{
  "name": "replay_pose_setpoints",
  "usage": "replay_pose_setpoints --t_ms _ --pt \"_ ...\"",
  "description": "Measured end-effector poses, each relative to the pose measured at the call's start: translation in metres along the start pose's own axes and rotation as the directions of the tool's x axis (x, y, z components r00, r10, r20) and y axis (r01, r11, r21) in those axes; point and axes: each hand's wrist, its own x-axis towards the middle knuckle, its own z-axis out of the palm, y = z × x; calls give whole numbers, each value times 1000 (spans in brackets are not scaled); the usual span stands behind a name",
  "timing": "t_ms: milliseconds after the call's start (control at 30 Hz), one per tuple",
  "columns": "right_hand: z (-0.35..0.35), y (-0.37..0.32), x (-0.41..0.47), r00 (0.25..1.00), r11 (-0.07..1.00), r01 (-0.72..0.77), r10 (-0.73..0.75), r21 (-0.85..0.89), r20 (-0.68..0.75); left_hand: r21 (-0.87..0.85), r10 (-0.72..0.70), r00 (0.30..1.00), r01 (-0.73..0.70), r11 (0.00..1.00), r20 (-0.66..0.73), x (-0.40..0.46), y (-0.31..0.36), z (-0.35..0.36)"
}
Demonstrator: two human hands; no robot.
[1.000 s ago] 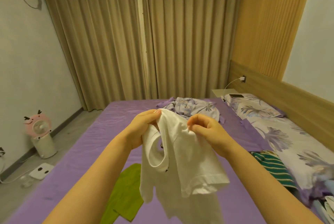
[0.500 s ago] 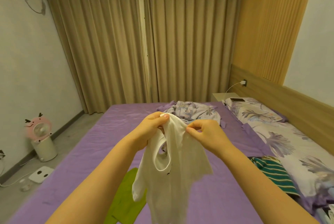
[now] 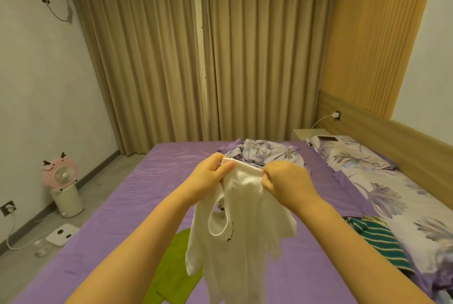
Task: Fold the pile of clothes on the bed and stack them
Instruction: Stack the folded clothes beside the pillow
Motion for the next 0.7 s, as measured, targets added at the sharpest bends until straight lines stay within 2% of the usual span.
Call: replay_pose_setpoints --t_ms 33,67,133,167,333,400,467,533,633,700 --pt "-3 4 1 999 995 -44 44 86 -6 -3 1 1000 -1 1000 -5 0 -1 -3" --pt "-6 10 2 995 965 -102 104 243 2 7 -4 1000 4 1000 -1 -1 -2 -7" --pt "-11 24 6 972 785 -215 229 581 49 40 -43 999 42 998 28 -2 -6 -17" --pt "-12 30 7 957 692 -259 278 674 82 49 -69 997 67 997 34 -2 -9 -23" --pt "-7 62 8 878 377 -403 418 834 235 217 -143 989 131 967 43 -6 -24 -53" --pt "-6 77 3 860 295 -448 401 844 316 242 -161 983 135 961 92 -12 -26 -61" --pt "-6 90 -3 861 245 -479 319 843 397 233 -160 981 131 963 109 -16 -29 -65" --pt "-6 98 -10 858 254 -500 280 828 432 207 -136 986 113 972 101 -18 -33 -67" --pt "-3 102 -18 877 356 -468 299 809 375 165 -97 995 91 982 32 -18 -40 -62" --pt "0 103 -23 898 320 -406 311 856 310 190 -73 993 90 978 -95 -19 -47 -54"
